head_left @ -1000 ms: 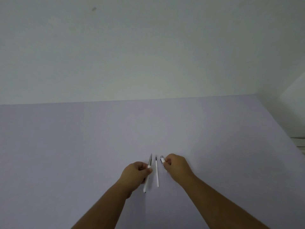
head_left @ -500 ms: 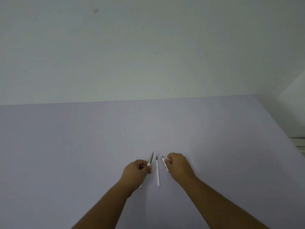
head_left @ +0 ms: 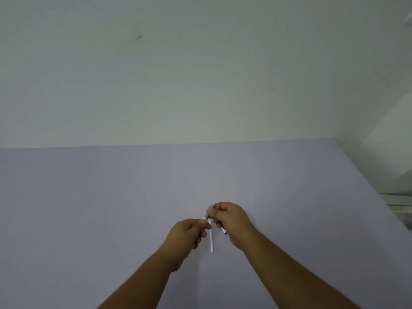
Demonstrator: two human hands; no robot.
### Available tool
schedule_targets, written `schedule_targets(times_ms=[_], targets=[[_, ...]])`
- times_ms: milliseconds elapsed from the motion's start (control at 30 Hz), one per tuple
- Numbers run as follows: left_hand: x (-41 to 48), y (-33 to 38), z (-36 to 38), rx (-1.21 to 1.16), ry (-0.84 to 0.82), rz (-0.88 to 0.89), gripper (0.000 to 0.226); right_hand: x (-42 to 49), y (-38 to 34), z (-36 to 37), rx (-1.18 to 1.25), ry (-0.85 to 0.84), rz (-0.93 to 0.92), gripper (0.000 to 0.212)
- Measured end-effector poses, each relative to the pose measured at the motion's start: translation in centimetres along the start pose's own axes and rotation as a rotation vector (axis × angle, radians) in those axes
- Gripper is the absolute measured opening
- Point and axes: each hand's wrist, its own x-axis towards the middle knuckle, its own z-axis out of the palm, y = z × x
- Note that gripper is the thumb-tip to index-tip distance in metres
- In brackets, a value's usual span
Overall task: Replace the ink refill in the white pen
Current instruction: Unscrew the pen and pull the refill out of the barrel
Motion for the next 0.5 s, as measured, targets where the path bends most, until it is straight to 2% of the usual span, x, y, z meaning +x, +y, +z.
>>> schedule_targets(times_ms=[67,167,267,300,367,433,500], targets=[[-0.33,0.53,-0.28,-0.072,-0.049,-0.023,0.03,-0.17,-0.34,-0.2,0.047,-0.053,-0.023,0.015],[-0.64,0.85,-0.4,0.023,-0.019,-0.003,0.029,-0.27,-0.61,-0.5,0.132,-0.107,0.026,0.013],[-0.91,0.7,-0.15,0.093,0.019,0.023,0.026,-0.34,-0.59,-0.52,-0.001,-0.03,0.081,0.021],[-1.01,0.62,-0.01,0.1,0.029,0.03,0.026,-0.24,-0.43,-0.57,-0.008,-0.02,0.064,0.018],[-1.07,0.56,0.27,0.105,0.047,0.04,0.025,-0.16,-0.36,-0.83,0.067,-0.052,0.033,0.009],[-1.06,0.7,0.42,0.108,0.057,0.049,0.025,-0.14,-0.37,-1.04,0.149,-0.083,0.042,0.012],[-1.02,0.86,0.52,0.117,0.054,0.065,0.025,-0.22,-0.59,-1.02,0.123,-0.071,0.096,0.013]])
